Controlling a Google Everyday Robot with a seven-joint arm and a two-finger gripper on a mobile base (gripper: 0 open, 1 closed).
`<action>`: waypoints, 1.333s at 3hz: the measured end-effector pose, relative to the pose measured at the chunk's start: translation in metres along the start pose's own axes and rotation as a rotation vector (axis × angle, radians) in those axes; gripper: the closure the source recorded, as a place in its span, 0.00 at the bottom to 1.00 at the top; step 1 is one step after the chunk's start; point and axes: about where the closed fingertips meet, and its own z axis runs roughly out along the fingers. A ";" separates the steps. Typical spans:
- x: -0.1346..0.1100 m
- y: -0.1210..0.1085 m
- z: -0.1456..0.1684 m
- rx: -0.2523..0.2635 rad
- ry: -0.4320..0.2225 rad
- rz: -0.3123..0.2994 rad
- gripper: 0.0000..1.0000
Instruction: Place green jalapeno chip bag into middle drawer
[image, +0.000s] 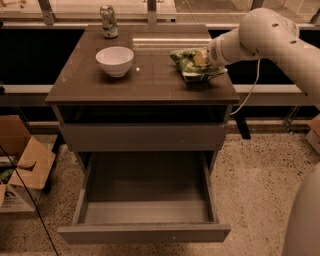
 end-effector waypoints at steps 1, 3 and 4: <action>-0.005 0.013 0.000 -0.053 -0.020 -0.018 1.00; -0.007 0.046 -0.075 -0.107 -0.107 -0.119 1.00; 0.004 0.061 -0.125 -0.110 -0.137 -0.166 1.00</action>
Offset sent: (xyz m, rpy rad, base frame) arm -0.0413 0.0235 0.0295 0.0593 -0.0454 0.1611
